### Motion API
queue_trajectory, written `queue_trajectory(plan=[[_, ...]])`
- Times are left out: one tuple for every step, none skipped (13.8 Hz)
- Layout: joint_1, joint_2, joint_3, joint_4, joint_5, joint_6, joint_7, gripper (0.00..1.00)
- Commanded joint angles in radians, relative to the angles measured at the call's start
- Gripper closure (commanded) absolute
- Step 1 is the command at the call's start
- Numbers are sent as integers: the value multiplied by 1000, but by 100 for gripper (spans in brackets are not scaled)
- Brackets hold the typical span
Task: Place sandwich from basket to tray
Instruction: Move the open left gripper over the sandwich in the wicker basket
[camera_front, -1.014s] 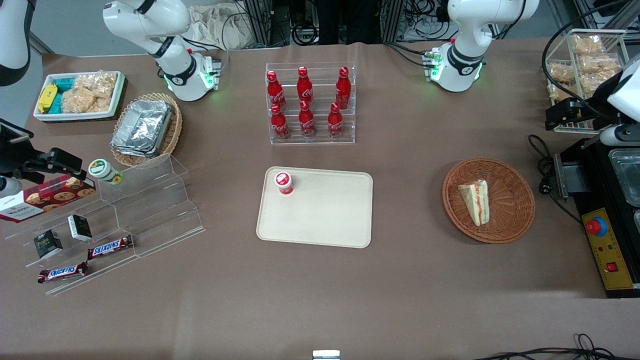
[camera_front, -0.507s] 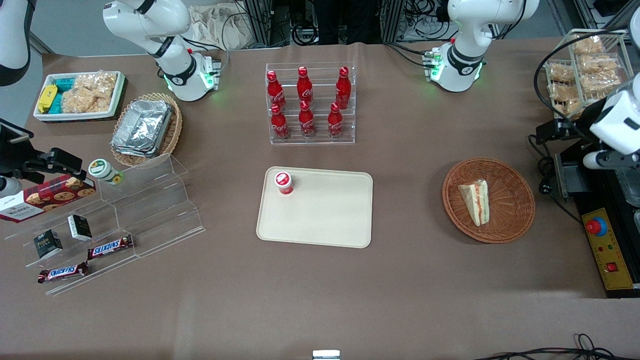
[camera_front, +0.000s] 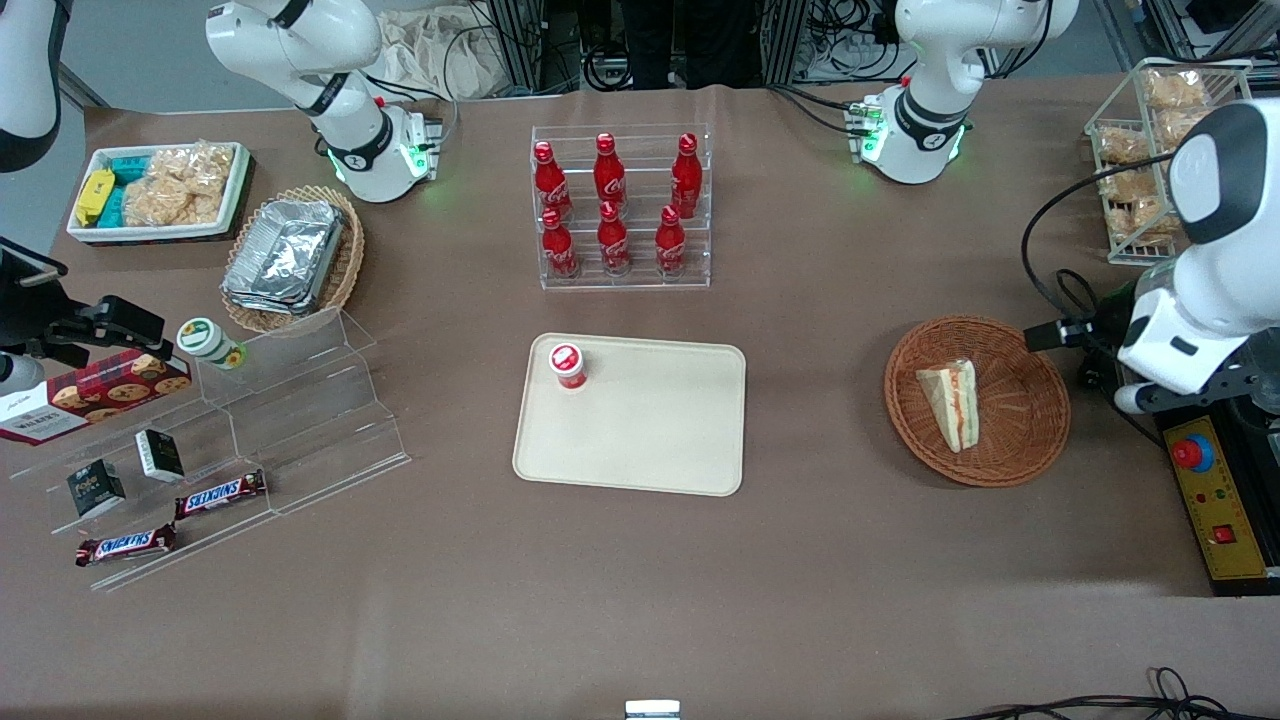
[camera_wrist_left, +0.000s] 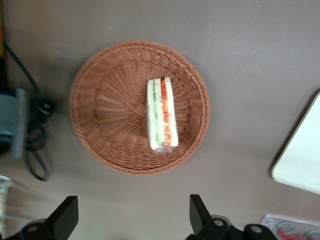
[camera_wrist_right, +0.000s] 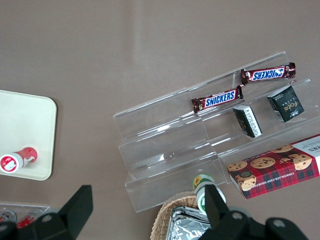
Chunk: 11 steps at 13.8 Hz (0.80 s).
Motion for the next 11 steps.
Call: queue_trajectory(plan=[[3, 36, 7, -28, -40, 60, -88, 0], [3, 39, 7, -66, -40, 115, -101, 0], [3, 41, 7, -118, -38, 185, -112, 0], [3, 42, 7, -165, -38, 246, -115, 0], [1, 51, 7, -201, -40, 296, -116, 0], [3, 61, 7, -220, -40, 327, -118, 0], [1, 74, 7, -228, -43, 347, -121, 0], [1, 90, 7, -239, -43, 370, -121, 0], [1, 99, 7, -252, -45, 397, -121, 0], [1, 110, 5, -272, -45, 429, -121, 0], [1, 116, 5, -292, -48, 463, -121, 0]])
